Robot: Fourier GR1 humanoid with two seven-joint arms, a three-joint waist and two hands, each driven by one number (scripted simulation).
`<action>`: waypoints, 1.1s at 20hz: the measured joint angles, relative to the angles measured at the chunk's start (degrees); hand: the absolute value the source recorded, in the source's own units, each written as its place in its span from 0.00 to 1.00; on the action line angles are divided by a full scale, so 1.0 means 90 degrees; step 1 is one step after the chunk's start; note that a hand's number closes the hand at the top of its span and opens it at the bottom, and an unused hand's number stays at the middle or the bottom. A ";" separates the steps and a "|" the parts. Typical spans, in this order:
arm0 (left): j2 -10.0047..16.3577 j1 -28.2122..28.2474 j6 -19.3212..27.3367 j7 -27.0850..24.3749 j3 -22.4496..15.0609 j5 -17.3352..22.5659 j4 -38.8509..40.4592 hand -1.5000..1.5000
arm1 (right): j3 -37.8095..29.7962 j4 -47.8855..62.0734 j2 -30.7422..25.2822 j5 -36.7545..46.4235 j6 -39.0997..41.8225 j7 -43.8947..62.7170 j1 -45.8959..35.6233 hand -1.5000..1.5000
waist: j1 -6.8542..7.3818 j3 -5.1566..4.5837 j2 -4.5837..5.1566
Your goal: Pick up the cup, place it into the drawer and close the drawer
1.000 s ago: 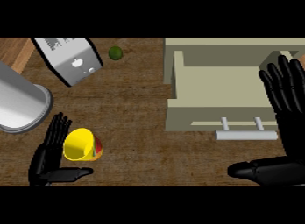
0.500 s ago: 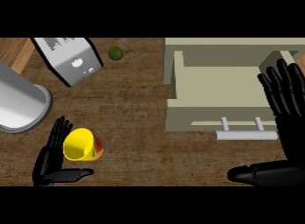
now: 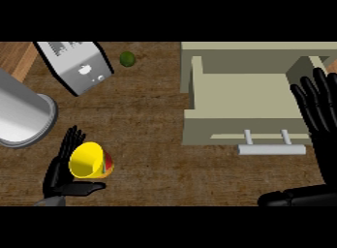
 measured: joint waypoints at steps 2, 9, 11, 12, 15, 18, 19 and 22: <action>-0.0015 -0.0094 -0.0040 -0.0094 0.0022 0.0042 0.0209 0.00 | -0.0045 0.0031 -0.0001 -0.0039 -0.0033 0.0042 -0.0107 0.00 | 0.0002 0.0000 0.0000; -0.0091 -0.0421 -0.0131 -0.0126 0.0022 0.0208 0.0626 0.00 | -0.0045 0.0006 0.0000 0.0013 -0.0079 0.0140 -0.0151 0.00 | 0.0000 0.0001 0.0001; -0.0036 -0.0523 -0.0280 -0.0137 0.0047 0.0272 0.0840 0.00 | -0.0091 -0.0138 -0.0039 -0.0091 -0.0022 0.0207 -0.0063 0.00 | -0.0007 -0.0001 0.0001; -0.0028 -0.0571 -0.0374 -0.0108 0.0045 0.0312 0.0894 0.00 | -0.0069 0.0003 -0.0016 -0.0054 0.0024 0.0051 -0.0043 0.00 | -0.0005 -0.0001 0.0001; -0.0022 -0.0681 -0.0614 -0.0104 0.0028 0.0393 0.1121 0.00 | -0.0031 0.0119 0.0033 0.0017 -0.0042 0.0032 -0.0175 0.00 | -0.0004 -0.0001 0.0006; -0.0042 -0.0759 -0.0763 -0.0121 -0.0006 0.0451 0.1245 1.00 | -0.0045 0.0141 0.0016 0.0001 -0.0026 0.0037 -0.0210 0.00 | -0.0006 -0.0001 0.0005; -0.0083 -0.0750 -0.0815 -0.0120 -0.0036 0.0474 0.1216 1.00 | -0.0068 0.0142 0.0010 -0.0021 0.0002 -0.0003 -0.0141 0.00 | -0.0006 0.0000 0.0003; -0.0106 -0.0738 -0.0917 -0.0244 -0.0099 0.0491 0.1232 1.00 | -0.0022 0.0086 0.0014 0.0020 -0.0002 0.0031 -0.0102 0.00 | -0.0009 0.0004 0.0000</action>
